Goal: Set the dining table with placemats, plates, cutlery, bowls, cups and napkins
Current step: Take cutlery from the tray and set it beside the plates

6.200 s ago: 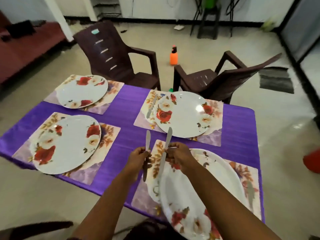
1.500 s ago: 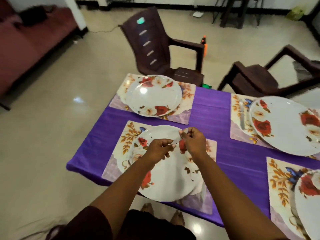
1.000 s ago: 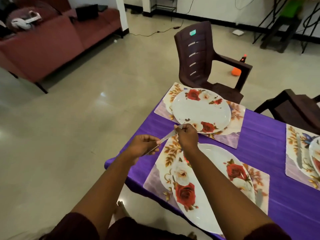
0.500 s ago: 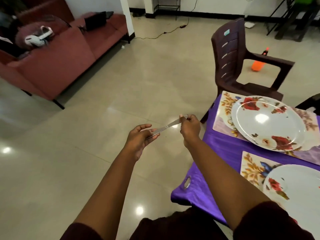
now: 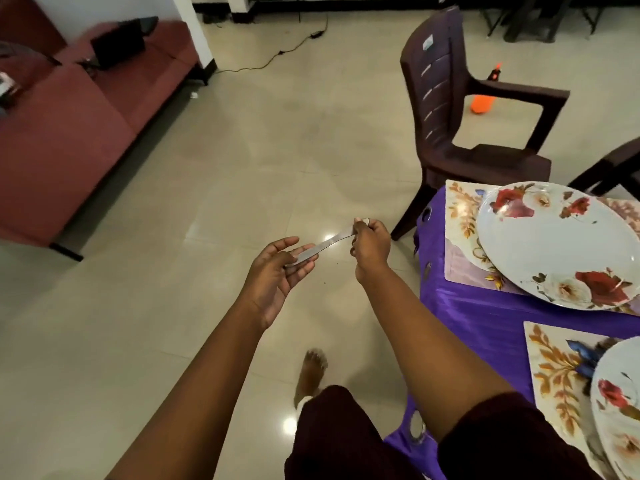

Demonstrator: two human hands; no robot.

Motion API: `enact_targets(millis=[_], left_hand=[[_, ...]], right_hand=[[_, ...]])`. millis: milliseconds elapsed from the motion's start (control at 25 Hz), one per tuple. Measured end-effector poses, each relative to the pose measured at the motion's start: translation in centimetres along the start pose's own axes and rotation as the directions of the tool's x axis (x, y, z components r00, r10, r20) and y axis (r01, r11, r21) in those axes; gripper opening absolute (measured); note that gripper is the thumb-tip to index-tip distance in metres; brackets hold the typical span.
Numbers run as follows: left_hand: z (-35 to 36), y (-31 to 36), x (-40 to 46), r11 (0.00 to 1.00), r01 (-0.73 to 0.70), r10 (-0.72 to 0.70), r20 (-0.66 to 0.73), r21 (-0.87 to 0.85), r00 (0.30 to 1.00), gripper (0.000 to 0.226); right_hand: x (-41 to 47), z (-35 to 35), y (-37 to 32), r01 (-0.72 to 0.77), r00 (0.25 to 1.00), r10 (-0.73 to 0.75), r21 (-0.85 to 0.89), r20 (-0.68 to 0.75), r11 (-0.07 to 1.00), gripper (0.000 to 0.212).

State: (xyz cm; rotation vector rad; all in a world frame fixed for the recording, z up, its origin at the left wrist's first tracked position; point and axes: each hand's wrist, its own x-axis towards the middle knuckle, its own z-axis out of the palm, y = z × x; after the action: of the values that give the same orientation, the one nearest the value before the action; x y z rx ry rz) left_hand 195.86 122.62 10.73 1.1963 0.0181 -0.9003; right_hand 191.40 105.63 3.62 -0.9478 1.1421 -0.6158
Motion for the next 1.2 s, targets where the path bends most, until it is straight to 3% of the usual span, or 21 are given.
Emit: enact_targets(millis=[320, 600, 760, 960, 1200], left_hand=[[1.7, 8.1, 13.3, 0.975, -0.022, -0.02, 0.187, 0.221, 0.982, 0.03], [6.4, 13.5, 21.8, 0.973, -0.099, 0.029, 0.313, 0.209, 0.949, 0.014], [11.2, 13.3, 28.1, 0.978, -0.044, -0.034, 0.366, 0.203, 0.93, 0.011], [18.7, 12.8, 36.7, 0.963, 0.013, -0.146, 0.48, 0.27, 0.865, 0.01], [29.0, 11.9, 45.4, 0.867, 0.031, -0.365, 0.59, 0.498, 0.721, 0.016]], right_hand=[[7.1, 6.0, -4.9, -0.076, 0.984, 0.113, 0.25, -0.136, 0.965, 0.024], [12.1, 8.1, -9.9, -0.085, 0.981, 0.13, 0.285, -0.143, 0.955, 0.01], [16.3, 6.3, -12.1, -0.042, 0.957, 0.124, 0.297, -0.264, 0.954, 0.014], [21.0, 4.1, -15.3, 0.009, 0.896, 0.134, 0.318, -0.424, 0.948, 0.026], [25.4, 1.1, -20.0, 0.114, 0.741, 0.107, 0.281, -0.663, 0.953, 0.039]])
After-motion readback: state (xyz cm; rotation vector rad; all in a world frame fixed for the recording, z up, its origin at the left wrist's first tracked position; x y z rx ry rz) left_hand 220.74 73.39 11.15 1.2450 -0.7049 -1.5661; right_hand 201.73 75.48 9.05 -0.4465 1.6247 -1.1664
